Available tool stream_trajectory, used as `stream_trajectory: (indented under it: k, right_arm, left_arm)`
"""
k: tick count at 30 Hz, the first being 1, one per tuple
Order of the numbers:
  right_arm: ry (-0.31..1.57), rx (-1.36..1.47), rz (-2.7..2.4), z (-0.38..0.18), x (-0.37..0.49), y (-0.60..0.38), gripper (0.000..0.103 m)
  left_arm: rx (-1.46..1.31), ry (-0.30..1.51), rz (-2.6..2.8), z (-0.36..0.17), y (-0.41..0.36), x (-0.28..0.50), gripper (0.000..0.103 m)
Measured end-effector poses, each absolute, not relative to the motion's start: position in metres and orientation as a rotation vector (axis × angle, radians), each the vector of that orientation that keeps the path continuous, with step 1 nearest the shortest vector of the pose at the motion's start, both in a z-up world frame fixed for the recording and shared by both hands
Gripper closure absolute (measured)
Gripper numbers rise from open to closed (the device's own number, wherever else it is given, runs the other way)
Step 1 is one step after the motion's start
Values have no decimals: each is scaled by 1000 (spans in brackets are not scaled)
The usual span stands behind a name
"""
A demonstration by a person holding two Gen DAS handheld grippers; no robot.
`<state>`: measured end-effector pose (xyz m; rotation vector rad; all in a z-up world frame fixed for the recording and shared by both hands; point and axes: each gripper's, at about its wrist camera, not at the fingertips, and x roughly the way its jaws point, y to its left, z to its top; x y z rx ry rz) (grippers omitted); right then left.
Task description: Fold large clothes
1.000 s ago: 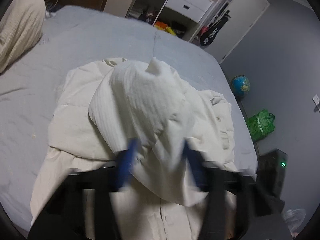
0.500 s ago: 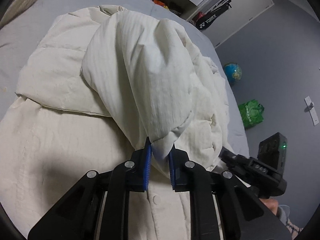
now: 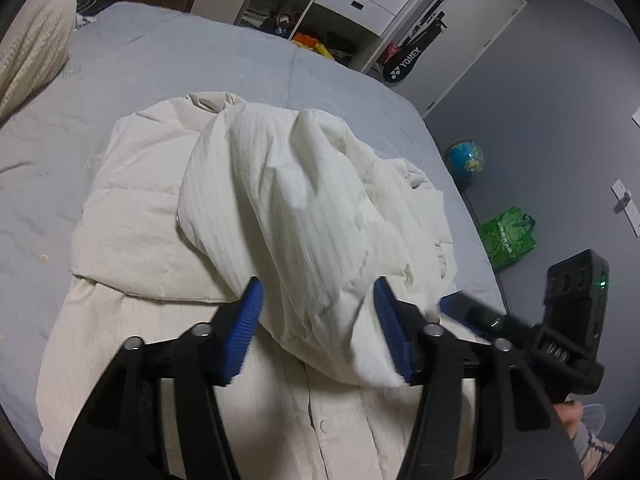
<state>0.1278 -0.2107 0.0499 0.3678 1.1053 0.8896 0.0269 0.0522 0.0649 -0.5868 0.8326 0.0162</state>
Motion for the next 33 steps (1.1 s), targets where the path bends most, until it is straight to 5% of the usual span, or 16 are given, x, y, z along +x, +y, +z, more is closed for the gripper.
stream_trajectory:
  k: [4,6,9,17,26,33]
  right_arm:
    - [1219,332,904,29,129,-191,61]
    - [1217,318,958,27,123,-186,91]
    - [1141,261,1015,39,108,-191,97]
    - [996,184,1027,56,78,-223,98]
    - [1116,58,994,12,69,-200,96]
    - [1083,220,1008,35,88,-210,78]
  left_arm:
    - [-629,851,-10,60,53,35,84]
    - [-615,860,-2,59,53,34,88]
    - [-618,870,7,52,55,28,89]
    - [-684,919,-32,22,48,13,89]
    - [-701,1010,44,-13,55,10,89]
    - [-758,983,26,-23,59,1,89]
